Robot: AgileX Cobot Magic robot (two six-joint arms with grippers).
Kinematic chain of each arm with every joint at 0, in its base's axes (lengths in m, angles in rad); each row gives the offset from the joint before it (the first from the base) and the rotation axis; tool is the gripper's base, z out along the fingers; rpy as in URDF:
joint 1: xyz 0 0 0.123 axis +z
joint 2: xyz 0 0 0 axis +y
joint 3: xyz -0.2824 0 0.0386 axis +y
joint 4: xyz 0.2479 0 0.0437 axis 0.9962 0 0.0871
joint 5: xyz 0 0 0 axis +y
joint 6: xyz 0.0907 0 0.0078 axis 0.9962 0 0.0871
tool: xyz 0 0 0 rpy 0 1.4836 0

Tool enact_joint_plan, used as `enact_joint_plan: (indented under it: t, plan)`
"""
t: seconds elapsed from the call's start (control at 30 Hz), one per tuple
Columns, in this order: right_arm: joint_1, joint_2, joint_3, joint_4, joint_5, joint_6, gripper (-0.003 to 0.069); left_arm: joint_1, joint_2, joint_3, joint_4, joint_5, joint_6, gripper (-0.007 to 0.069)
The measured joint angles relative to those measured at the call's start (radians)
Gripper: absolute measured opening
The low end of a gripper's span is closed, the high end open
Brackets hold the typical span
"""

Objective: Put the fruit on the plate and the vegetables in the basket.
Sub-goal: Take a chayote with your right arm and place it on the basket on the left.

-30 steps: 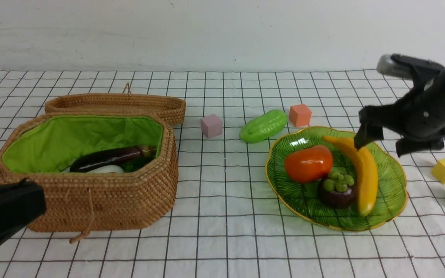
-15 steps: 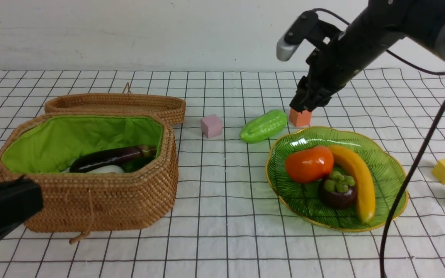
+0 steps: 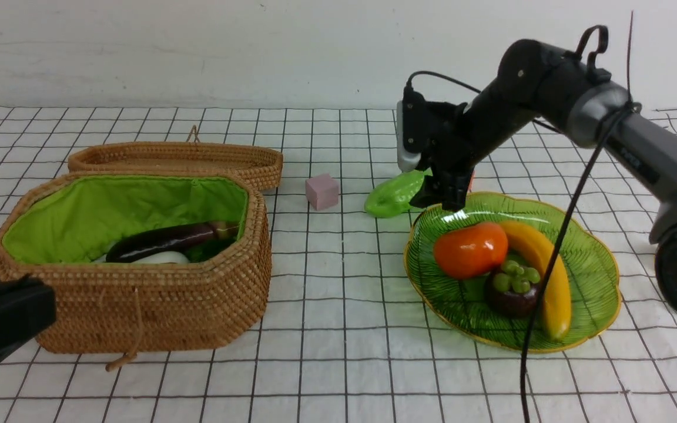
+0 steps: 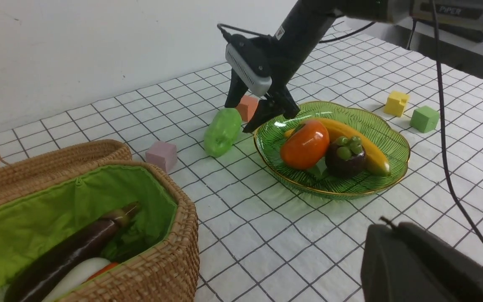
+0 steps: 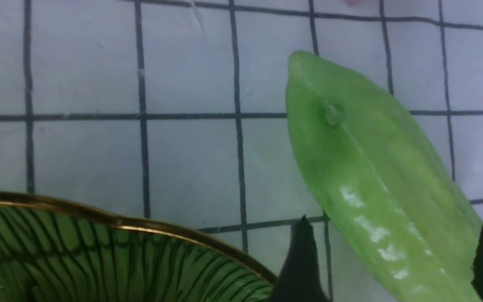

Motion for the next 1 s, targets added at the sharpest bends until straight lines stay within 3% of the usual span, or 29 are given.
enact_joint_plan:
  t: [0.1, 0.37, 1.0]
  plan:
    - [0.0, 0.007, 0.0, 0.03, -0.045, -0.062, 0.0585, 0.0, 0.0, 0.0, 0.001, 0.003, 0.0, -0.0013]
    - [0.0, 0.047, -0.002, 0.109, -0.104, -0.18, 0.0594, 0.0, 0.0, 0.0, 0.0, 0.003, 0.0, -0.0011]
    - [0.0, 0.099, -0.004, 0.174, -0.186, -0.221, 0.0592, 0.0, 0.0, 0.0, -0.012, 0.049, 0.0, -0.001]
